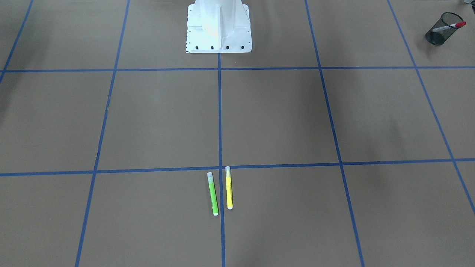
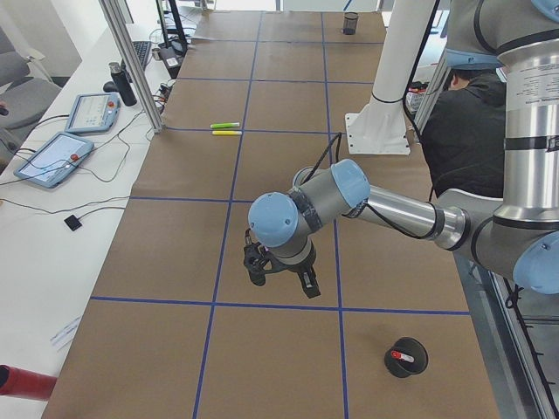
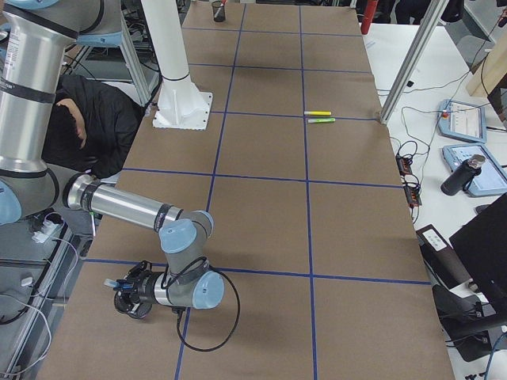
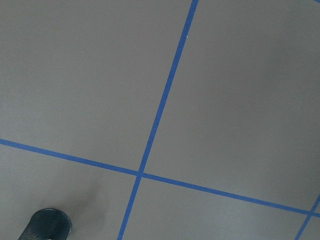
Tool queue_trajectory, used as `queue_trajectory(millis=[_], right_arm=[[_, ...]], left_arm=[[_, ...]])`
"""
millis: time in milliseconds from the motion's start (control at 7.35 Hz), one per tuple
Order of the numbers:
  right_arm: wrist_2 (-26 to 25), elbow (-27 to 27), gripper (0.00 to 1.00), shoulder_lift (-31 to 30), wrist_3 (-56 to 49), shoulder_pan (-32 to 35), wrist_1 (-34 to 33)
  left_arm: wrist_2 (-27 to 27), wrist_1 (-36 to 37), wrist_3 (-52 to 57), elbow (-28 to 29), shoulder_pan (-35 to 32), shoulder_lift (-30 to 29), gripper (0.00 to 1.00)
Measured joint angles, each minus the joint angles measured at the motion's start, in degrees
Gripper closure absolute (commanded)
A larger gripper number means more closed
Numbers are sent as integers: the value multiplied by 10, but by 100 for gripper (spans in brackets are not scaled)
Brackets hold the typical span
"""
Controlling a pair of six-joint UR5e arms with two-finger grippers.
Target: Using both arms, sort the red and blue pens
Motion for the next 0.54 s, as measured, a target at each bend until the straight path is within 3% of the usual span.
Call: queue_trajectory(millis=[545], right_arm=[[15,-23,100,-3,3,0,-22]], left_arm=[[-1,0,0,-11,0,1,0]])
